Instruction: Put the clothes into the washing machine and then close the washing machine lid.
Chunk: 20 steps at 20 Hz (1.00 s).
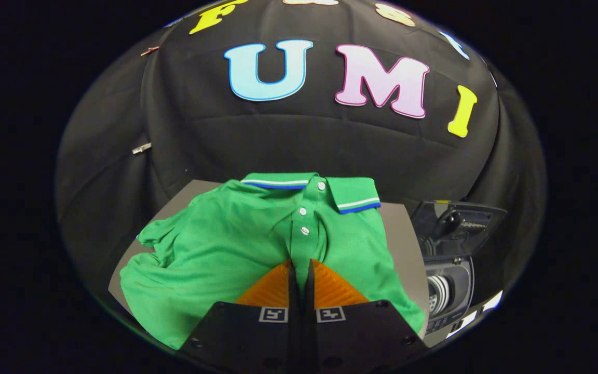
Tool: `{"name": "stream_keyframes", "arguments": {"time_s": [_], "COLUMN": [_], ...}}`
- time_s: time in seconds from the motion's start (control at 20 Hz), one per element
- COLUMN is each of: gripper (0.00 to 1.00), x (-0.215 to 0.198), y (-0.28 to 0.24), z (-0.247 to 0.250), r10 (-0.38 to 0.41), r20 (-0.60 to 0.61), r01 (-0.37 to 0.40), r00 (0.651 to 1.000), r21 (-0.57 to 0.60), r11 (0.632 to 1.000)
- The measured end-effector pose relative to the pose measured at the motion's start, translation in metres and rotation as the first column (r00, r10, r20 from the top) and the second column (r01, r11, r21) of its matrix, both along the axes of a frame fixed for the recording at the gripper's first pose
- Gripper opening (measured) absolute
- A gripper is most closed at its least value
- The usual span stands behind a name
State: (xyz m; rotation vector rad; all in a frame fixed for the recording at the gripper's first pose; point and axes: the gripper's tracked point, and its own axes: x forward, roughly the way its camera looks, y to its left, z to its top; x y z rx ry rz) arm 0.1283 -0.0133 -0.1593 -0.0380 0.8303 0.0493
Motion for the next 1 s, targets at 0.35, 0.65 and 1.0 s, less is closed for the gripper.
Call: {"name": "stream_keyframes", "arguments": {"time_s": [0.35, 0.65, 1.0], "gripper": [0.05, 0.05, 0.05], "x": [0.0, 0.004, -0.005], "y": [0.003, 0.012, -0.002], "z": [0.013, 0.058, 0.079], "r10": [0.022, 0.077, 0.139], "r20": [0.022, 0.159, 0.211], "r01": [-0.021, -0.076, -0.129], "r00": [1.0, 0.984, 0.968], "r21": [-0.022, -0.012, -0.06], "r11": [1.0, 0.997, 0.99]}}
